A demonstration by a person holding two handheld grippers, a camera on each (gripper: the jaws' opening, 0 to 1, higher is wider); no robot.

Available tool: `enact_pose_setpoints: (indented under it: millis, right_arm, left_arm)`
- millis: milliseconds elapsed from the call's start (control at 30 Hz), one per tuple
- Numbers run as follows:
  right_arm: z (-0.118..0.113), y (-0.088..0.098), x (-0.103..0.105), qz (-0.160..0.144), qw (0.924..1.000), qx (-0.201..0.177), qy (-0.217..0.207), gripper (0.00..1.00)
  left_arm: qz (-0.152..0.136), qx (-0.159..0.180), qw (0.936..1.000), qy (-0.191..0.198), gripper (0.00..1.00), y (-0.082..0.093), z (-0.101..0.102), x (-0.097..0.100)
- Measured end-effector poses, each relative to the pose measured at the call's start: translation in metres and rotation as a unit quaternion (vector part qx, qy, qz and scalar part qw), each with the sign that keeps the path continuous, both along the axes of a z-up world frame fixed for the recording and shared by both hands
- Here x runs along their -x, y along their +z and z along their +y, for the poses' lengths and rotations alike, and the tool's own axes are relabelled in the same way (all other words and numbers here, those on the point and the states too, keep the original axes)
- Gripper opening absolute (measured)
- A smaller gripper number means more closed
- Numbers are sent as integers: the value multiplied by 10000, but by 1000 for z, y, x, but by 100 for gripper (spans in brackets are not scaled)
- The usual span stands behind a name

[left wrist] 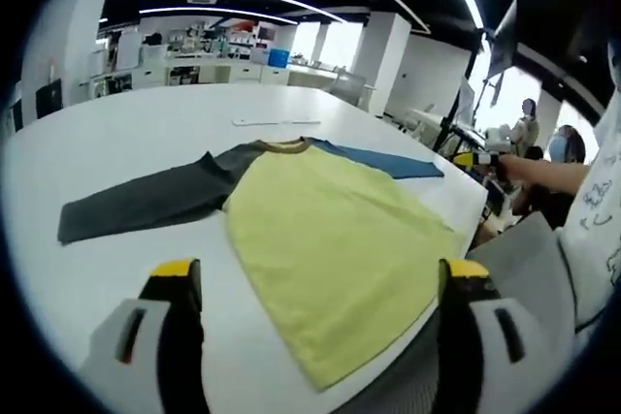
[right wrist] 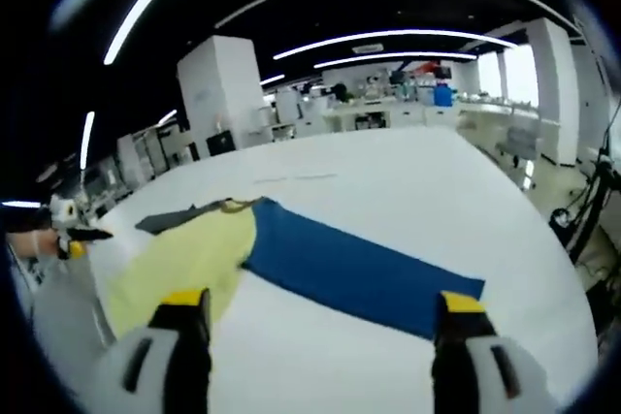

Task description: Fold the garment on the visible template until the final outline fits inside the template.

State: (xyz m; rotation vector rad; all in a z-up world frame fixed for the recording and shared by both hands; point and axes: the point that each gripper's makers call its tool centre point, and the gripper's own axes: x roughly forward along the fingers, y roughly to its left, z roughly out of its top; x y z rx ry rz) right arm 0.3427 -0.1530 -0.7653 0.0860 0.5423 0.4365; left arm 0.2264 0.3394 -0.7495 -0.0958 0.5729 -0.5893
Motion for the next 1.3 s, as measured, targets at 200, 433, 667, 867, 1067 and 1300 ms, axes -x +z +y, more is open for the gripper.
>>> enact_pose_setpoints:
  millis: [200, 433, 667, 867, 1067, 1300]
  right_arm:
    - [-17, -6, -1, 65, 9999, 127, -81, 96]
    - [-45, -18, -18, 269, 9986, 203, -400, 93]
    - [-74, -34, -41, 491, 9942, 459, -844, 79]
    - [-85, -51, -57, 732, 9902, 678, -977, 66]
    - [-106, -58, -66, 790, 9821, 936, -1428, 50]
    - [-119, -71, -83, 969, 9762, 1142, -1570, 29]
  left_arm:
    - [58, -74, 9999, 62, 99, 2, 8, -1]
    - [143, -140, 9998, 92, 98, 1, 13, 0]
    - [200, -121, 9996, 150, 97, 2, 14, -1]
    - [181, -96, 9993, 324, 96, 7, 26, 0]
    - [276, -154, 9984, 459, 94, 5, 34, 7]
    - [332, -185, 9972, 637, 92, 3, 44, 7]
